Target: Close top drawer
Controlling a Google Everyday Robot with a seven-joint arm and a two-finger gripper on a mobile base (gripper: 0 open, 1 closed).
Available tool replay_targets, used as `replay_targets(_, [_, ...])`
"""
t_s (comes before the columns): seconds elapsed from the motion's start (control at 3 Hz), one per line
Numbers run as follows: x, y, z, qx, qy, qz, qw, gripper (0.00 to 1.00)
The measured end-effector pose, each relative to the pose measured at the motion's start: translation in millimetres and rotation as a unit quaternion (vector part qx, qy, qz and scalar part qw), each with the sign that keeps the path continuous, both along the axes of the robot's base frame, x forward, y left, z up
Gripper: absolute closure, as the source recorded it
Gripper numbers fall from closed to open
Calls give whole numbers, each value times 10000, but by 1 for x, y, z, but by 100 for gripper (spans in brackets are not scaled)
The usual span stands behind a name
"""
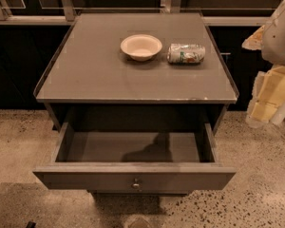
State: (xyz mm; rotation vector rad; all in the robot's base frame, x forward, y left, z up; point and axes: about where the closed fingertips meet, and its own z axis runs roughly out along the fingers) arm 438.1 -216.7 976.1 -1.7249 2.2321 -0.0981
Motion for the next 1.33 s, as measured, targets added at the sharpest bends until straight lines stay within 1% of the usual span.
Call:
replay_targets(0.33, [0, 0, 0, 1, 0, 0, 10000, 0])
replay_targets(0.67, [-2, 1, -6, 72, -28, 1, 10000, 0])
replay_targets(1.0, [-14, -1, -52, 638, 144, -227, 9976, 0])
replay_targets(1.33, [-41, -3, -116, 1483, 406, -784, 9850, 0])
